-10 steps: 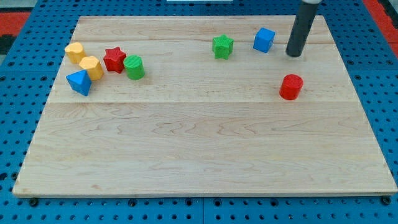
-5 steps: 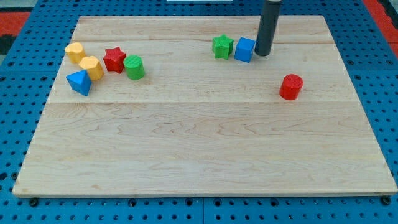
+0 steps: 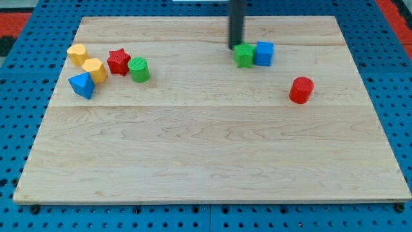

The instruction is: Move blue cube and green star to the red circle

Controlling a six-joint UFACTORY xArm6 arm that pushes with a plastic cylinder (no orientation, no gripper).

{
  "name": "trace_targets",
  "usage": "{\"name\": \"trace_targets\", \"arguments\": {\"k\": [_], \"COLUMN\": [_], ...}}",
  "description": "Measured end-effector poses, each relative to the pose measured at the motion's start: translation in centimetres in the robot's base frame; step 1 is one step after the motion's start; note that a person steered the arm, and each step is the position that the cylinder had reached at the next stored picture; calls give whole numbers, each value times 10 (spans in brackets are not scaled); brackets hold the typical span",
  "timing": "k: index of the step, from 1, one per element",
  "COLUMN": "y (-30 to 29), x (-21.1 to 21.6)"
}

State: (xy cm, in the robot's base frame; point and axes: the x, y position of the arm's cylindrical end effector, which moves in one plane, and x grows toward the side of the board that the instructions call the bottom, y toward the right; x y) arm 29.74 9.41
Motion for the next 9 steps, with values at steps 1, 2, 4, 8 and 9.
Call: {"name": "trace_targets", "arguments": {"k": [1, 2, 4, 8, 9], "y": [69, 92, 157, 134, 133], "x": [29, 49, 41, 61, 61]}}
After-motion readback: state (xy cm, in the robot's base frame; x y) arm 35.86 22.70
